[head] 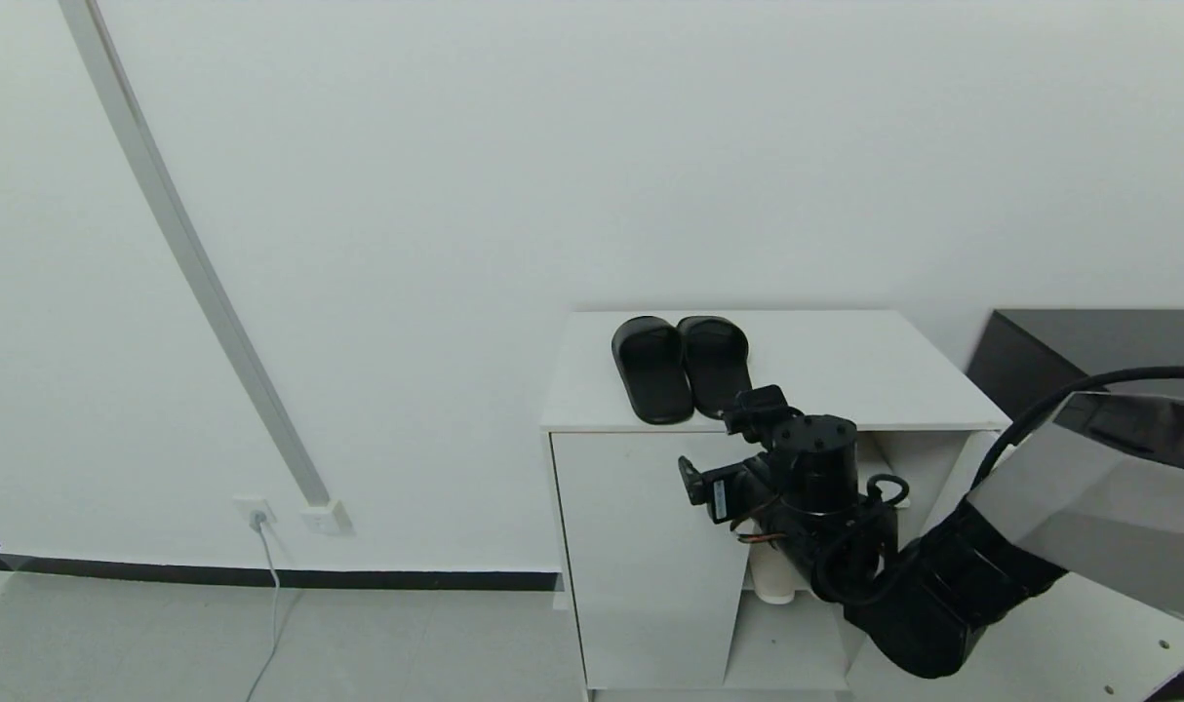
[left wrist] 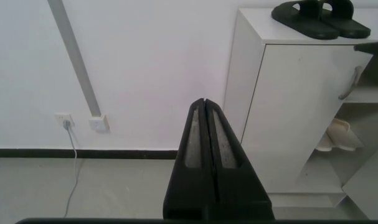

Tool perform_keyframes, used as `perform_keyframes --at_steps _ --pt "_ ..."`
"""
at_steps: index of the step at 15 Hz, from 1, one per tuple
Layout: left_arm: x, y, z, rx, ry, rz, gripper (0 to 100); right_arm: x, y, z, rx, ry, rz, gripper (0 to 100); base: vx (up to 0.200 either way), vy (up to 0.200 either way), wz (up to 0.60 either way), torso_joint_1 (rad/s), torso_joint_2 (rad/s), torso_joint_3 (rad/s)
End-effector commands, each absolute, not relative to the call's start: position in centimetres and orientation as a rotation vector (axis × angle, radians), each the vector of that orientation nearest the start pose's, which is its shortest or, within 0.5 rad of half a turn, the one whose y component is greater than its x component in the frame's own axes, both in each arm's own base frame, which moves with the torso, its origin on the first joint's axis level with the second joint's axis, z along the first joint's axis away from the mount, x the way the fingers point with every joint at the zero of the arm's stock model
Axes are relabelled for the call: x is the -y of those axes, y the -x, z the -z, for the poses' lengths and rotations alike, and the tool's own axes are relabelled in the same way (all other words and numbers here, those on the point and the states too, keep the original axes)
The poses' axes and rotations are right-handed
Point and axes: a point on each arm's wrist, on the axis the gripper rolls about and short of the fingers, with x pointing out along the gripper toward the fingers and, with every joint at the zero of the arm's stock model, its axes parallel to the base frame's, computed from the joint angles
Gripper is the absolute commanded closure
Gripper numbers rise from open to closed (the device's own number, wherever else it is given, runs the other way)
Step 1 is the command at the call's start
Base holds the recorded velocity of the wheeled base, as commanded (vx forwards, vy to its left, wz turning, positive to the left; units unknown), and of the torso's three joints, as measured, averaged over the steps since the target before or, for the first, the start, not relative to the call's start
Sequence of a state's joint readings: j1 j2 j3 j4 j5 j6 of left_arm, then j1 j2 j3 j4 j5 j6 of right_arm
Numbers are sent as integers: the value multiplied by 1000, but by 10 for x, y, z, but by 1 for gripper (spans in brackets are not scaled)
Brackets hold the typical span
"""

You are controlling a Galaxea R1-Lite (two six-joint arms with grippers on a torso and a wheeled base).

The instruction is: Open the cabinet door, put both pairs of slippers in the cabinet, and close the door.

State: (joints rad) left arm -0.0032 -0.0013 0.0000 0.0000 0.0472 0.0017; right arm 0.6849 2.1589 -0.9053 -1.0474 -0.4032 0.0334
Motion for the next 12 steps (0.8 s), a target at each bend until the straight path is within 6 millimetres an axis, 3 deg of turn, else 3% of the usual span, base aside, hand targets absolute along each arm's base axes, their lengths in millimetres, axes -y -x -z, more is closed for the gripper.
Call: perform_keyframes --at_steps 1,8,12 --pt "-1 23 -76 1 -1 -44 100 -245 -313 -115 -144 43 -277 0 0 0 0 0 0 0" --pt "-1 23 -75 0 -3 -43 100 -255 -306 -137 -167 13 -302 0 0 0 0 0 0 0" --pt "-1 23 -75 0 -3 -41 100 -256 -306 -135 -173 1 -302 0 200 0 0 -5 -1 6"
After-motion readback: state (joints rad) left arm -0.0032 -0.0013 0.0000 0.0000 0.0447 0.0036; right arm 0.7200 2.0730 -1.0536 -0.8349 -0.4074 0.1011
